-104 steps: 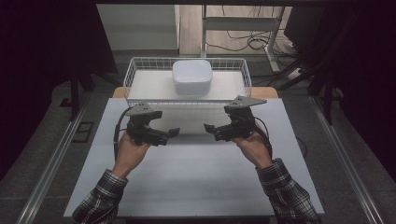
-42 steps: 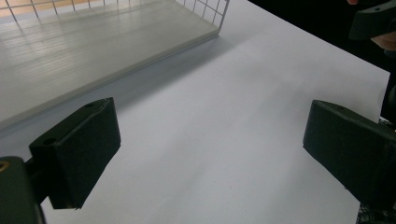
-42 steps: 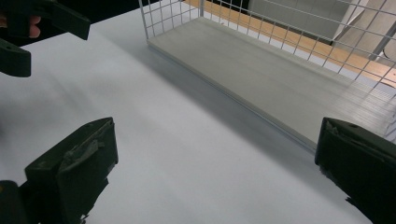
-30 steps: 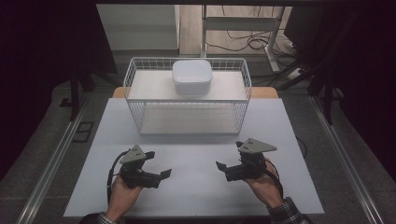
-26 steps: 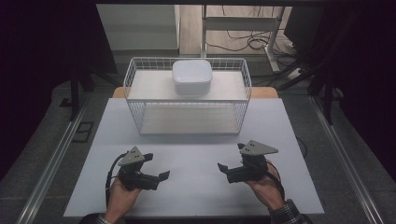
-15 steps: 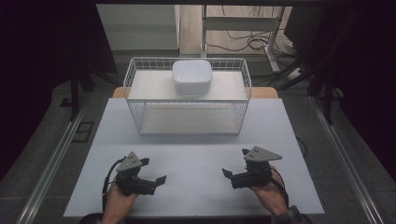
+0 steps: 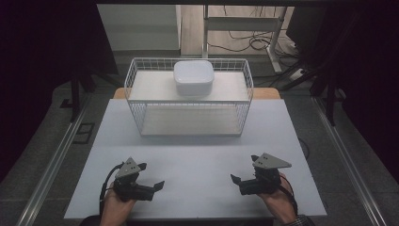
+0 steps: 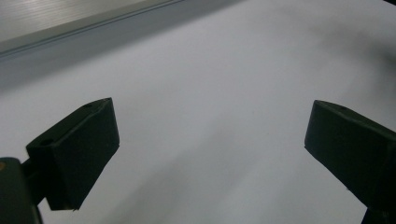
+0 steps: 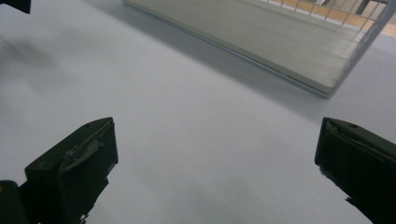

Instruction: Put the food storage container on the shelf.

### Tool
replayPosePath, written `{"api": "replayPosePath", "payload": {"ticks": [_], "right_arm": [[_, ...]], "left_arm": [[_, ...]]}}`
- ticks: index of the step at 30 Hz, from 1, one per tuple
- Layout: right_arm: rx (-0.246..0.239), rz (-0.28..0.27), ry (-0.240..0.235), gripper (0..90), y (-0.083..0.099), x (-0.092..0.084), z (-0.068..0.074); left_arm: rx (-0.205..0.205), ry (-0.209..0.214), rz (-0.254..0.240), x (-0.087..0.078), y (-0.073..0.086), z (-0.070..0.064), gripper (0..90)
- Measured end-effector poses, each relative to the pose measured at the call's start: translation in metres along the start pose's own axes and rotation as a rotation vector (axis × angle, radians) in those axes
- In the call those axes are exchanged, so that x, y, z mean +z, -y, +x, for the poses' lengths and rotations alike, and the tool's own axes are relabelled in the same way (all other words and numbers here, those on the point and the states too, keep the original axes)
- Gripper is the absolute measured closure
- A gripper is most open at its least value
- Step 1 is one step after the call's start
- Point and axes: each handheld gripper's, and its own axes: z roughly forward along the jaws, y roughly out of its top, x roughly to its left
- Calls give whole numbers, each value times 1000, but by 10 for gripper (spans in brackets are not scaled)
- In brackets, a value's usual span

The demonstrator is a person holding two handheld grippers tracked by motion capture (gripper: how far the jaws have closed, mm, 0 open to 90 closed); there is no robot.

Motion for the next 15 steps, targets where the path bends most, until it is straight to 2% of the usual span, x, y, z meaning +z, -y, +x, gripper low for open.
{"api": "replayPosePath", "payload": {"ticks": [15], "right_arm": [[11, 23, 57, 0, 14, -15, -10]], "left_arm": [[-18, -75, 7, -17, 12, 13, 28]]}}
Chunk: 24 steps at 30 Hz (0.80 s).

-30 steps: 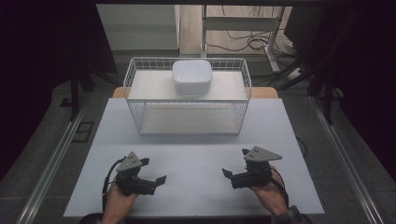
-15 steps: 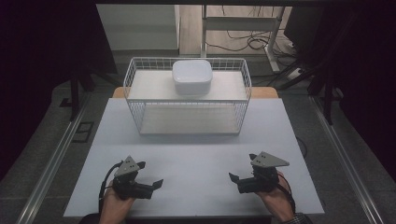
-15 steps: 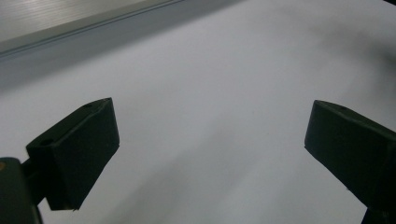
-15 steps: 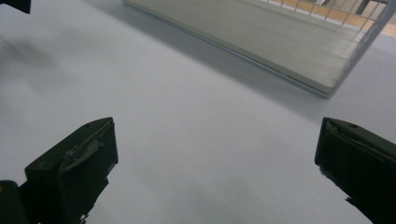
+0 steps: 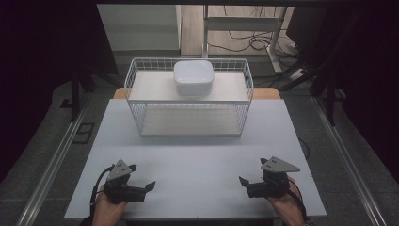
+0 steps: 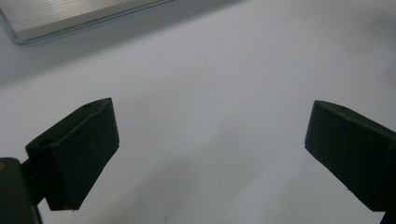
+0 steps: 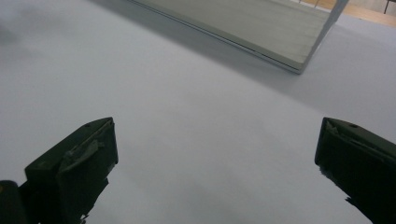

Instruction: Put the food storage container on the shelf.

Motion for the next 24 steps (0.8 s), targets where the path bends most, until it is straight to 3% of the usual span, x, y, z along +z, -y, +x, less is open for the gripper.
{"api": "replayPosePath", "payload": {"ticks": [24], "right_arm": [[46, 25, 106, 0, 24, -19, -26]], "left_arm": [[-39, -110, 22, -19, 17, 24, 28]]}}
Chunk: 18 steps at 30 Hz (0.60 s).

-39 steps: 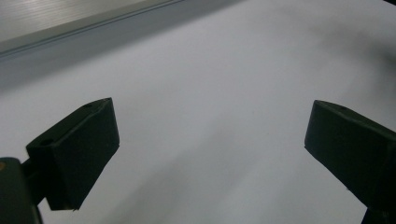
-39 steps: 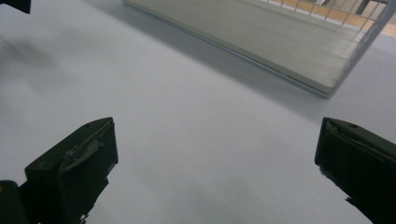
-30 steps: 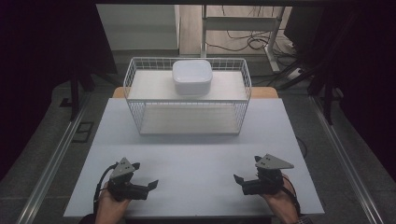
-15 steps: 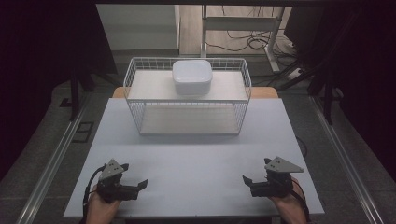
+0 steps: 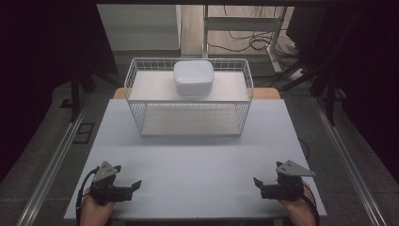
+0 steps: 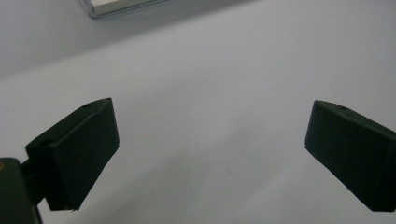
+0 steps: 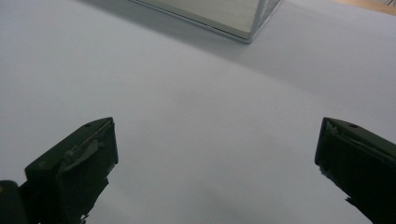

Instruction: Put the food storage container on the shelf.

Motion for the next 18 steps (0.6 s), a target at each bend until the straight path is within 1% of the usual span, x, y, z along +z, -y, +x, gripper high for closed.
{"api": "replayPosePath", "payload": {"ticks": [5, 12, 16, 18], "right_arm": [[12, 5, 25, 0, 5, -2, -7], [31, 20, 60, 0, 14, -2, -13], [38, 34, 71, 0, 19, -1, -17], [43, 41, 69, 0, 21, 0, -18]], "left_arm": [[-3, -18, 2, -1, 2, 4, 28], [2, -46, 10, -2, 5, 8, 28], [-1, -57, 20, 0, 7, 10, 28], [-5, -55, 24, 0, 7, 11, 27]]}}
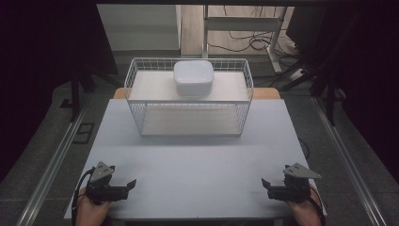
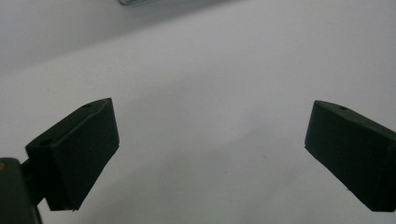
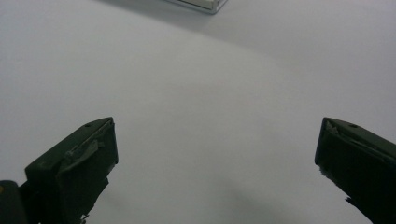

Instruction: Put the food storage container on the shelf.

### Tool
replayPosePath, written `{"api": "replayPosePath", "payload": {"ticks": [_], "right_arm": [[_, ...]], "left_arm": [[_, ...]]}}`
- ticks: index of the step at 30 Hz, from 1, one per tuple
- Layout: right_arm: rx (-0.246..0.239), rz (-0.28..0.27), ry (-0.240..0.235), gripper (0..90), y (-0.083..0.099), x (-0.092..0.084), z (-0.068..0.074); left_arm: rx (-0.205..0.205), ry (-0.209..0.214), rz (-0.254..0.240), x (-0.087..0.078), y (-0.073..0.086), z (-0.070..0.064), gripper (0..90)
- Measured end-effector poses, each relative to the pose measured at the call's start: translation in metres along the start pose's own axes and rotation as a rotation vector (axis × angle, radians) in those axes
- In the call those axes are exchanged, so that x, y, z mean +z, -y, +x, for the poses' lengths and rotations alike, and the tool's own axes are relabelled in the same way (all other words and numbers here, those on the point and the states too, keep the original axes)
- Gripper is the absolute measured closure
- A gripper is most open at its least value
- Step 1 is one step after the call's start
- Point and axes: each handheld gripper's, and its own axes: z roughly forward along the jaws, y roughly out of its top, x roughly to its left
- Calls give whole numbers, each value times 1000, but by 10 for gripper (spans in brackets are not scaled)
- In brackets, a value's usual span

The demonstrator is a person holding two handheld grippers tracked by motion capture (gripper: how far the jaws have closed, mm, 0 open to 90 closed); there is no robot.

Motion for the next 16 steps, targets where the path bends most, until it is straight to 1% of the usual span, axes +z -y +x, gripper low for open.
{"api": "replayPosePath", "payload": {"ticks": [6, 13, 16], "right_arm": [[21, 30, -15, 0, 3, 4, -2], [22, 42, -11, 0, 3, 5, -2], [24, 43, -10, 0, 3, 5, -3]], "left_arm": [[-13, 1, 22, 3, 1, 2, 25], [-33, 1, 31, 4, 2, 3, 26], [-31, -1, 38, 5, 1, 3, 26]]}}
